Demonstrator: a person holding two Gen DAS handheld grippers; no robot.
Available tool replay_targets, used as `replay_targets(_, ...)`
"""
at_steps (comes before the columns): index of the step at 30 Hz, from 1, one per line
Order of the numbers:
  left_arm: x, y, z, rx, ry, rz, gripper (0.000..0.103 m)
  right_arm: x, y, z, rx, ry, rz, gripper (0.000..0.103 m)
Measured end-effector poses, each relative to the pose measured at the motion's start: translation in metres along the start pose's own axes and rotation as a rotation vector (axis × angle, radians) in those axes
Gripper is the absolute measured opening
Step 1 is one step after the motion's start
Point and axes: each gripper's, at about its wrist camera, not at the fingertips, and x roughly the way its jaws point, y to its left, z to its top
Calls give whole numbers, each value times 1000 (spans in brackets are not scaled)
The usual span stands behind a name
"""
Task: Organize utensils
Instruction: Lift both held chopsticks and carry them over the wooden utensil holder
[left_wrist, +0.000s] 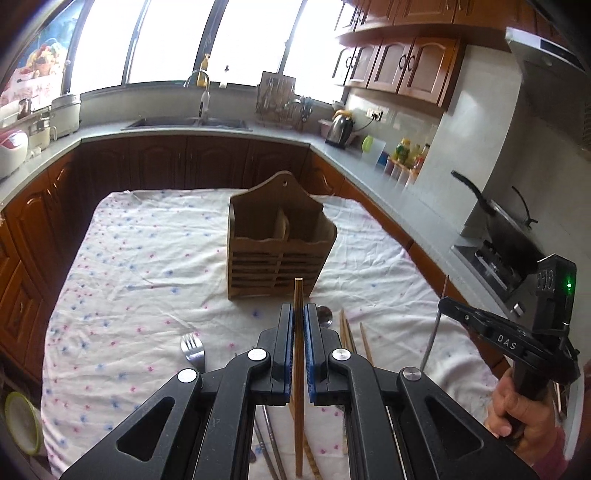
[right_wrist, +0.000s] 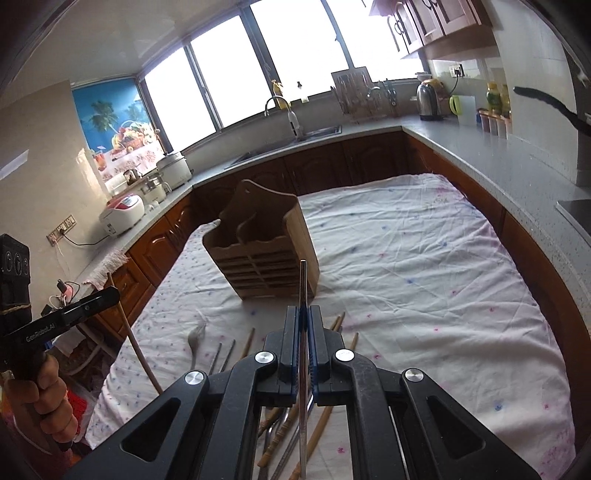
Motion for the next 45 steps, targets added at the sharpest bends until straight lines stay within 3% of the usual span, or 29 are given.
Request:
replay_targets(23, -31, 11, 17, -24, -119, -16, 3, -10, 12, 31, -16, -96, 30, 4)
replay_targets(45, -11, 54, 77, -88, -354, 4, 3, 25, 26, 133, -5, -300, 60, 4)
